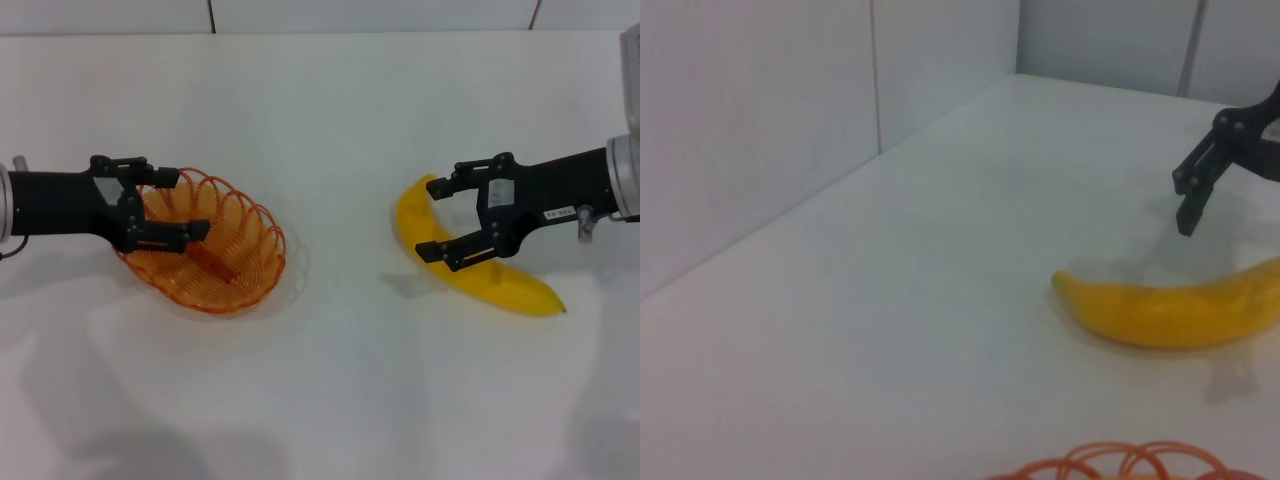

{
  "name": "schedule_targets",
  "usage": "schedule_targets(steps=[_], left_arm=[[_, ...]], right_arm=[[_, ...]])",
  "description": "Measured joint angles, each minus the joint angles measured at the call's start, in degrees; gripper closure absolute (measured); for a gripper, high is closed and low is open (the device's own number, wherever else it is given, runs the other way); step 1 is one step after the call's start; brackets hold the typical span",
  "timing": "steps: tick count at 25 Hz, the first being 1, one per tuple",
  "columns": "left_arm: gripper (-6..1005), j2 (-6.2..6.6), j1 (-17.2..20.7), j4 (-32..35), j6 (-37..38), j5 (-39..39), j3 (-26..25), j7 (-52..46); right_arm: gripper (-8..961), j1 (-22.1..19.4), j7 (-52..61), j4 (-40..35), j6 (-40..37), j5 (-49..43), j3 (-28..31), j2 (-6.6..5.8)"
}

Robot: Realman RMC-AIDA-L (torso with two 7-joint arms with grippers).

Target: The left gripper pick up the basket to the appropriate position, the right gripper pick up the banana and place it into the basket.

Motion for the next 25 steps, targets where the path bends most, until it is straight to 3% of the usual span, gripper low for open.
schedule_targets(steps=[18,22,25], left_arm=[[123,-0.02,0.89,0.62,0.01,0.14,-0.59,-4.17],[123,0.73,0.6,3.7,0.0,0.46,-0.29,-11.42],[122,2.05,0.12,5.63,0.0,1.61,-0.09,-17.46]], right_arm=[[53,0.81,-0.91,1.31,0.01,-0.01,-0.09,0.33],[52,0.75,-0.91,1.31,0.01,0.02,-0.09,0.33],[53,0.74,-1.0,1.62,0.09,0.04,-0.08,0.33]])
